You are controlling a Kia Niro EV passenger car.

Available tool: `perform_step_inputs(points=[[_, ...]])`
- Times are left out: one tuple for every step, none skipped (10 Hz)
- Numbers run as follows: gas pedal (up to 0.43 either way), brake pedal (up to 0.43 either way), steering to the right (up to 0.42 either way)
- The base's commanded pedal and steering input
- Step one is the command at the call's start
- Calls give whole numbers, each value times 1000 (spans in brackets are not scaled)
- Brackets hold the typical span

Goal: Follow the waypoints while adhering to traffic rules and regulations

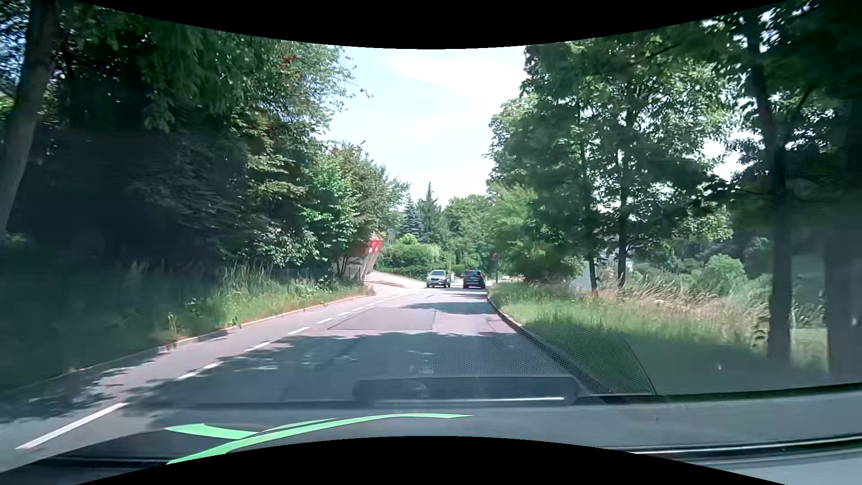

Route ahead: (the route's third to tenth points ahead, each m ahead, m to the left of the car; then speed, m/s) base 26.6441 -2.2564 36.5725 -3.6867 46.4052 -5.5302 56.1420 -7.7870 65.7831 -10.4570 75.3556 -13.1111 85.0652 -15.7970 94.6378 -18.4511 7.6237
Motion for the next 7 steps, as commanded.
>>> perform_step_inputs(points=[[0, 152, 34], [0, 146, 34], [0, 146, 34], [0, 146, 33], [0, 146, 29], [0, 140, 24], [0, 140, 20]])
